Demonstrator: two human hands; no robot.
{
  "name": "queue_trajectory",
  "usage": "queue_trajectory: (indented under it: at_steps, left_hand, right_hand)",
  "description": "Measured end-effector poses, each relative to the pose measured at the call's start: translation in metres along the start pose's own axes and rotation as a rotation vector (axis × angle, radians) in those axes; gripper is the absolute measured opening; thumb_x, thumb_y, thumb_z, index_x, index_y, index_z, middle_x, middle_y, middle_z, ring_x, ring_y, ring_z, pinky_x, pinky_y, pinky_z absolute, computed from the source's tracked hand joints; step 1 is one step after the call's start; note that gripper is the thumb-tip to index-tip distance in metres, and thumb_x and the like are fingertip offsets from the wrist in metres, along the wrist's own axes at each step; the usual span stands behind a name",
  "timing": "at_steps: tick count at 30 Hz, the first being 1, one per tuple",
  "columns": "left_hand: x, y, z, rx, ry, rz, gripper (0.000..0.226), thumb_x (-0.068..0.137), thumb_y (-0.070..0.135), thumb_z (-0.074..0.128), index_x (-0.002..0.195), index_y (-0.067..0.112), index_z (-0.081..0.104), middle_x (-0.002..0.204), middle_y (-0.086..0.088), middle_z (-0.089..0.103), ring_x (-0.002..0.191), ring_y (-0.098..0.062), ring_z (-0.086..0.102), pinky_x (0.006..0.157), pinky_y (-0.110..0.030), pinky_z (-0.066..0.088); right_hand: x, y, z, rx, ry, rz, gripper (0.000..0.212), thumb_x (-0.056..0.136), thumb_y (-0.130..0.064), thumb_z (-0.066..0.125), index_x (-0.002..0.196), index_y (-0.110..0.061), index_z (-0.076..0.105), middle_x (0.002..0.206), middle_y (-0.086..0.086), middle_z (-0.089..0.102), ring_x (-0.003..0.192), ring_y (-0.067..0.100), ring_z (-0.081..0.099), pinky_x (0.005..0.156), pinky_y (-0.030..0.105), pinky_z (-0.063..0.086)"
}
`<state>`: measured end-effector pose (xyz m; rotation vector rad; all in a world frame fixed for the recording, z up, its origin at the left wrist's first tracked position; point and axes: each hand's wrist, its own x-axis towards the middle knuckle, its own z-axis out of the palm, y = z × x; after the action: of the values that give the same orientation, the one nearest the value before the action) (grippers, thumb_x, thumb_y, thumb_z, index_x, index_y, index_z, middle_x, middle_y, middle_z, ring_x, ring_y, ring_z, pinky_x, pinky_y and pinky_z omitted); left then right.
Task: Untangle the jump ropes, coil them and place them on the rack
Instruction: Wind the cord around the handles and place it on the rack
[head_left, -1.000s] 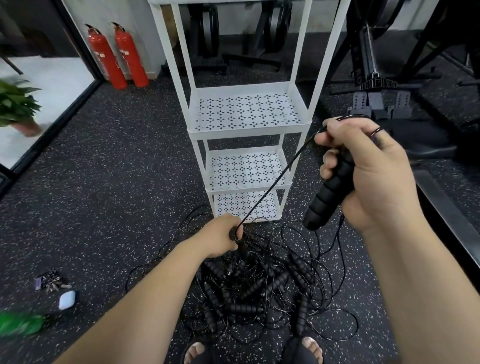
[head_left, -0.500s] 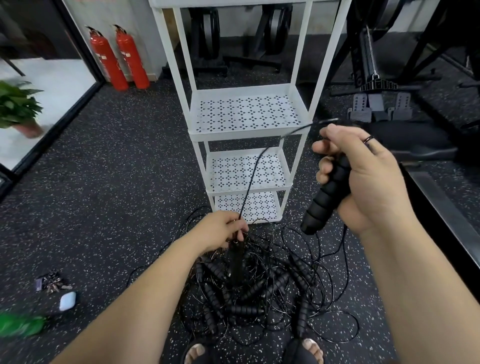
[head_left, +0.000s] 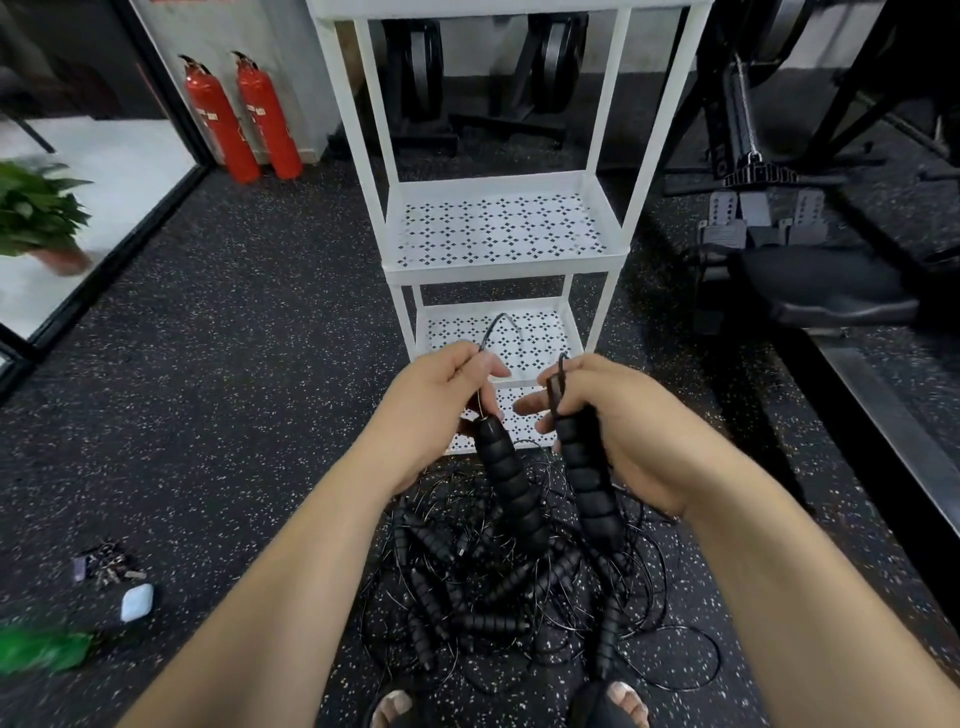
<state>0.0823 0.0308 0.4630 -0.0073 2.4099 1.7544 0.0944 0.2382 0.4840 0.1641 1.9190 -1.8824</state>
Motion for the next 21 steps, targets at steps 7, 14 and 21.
queue_trajectory:
  at_steps: [7, 14, 21]
  left_hand:
    - [-0.006, 0.011, -0.006, -0.256, 0.27, 0.043, 0.033, 0.114, 0.037, 0.047, 0.103, 0.022, 0.075, 0.078, -0.002, 0.064, 0.078, -0.018, 0.058, 0.075, -0.036, 0.045]
    - [-0.004, 0.025, -0.007, -0.564, 0.435, -0.035, 0.034, 0.114, 0.033, 0.049, 0.099, 0.012, 0.072, 0.064, 0.002, 0.056, 0.063, -0.016, 0.051, 0.068, -0.035, 0.045]
    - [-0.003, 0.028, -0.007, -0.56, 0.436, -0.074, 0.035, 0.112, 0.036, 0.053, 0.093, 0.017, 0.075, 0.066, 0.004, 0.056, 0.068, -0.019, 0.049, 0.08, -0.045, 0.047]
  right_hand:
    - [0.0, 0.009, 0.028, -0.13, 0.0, -0.25, 0.036, 0.088, -0.033, 0.077, 0.124, -0.026, 0.075, 0.114, 0.001, 0.079, 0.111, 0.022, 0.071, 0.102, 0.041, 0.053]
    - [-0.007, 0.011, 0.051, 0.042, 0.028, -0.335, 0.045, 0.088, -0.027, 0.085, 0.128, -0.019, 0.065, 0.113, -0.001, 0.08, 0.095, 0.014, 0.076, 0.082, 0.03, 0.059]
    - [-0.007, 0.016, 0.06, 0.084, 0.082, -0.4, 0.038, 0.086, -0.037, 0.088, 0.119, -0.023, 0.075, 0.112, 0.004, 0.08, 0.106, 0.025, 0.075, 0.098, 0.046, 0.059]
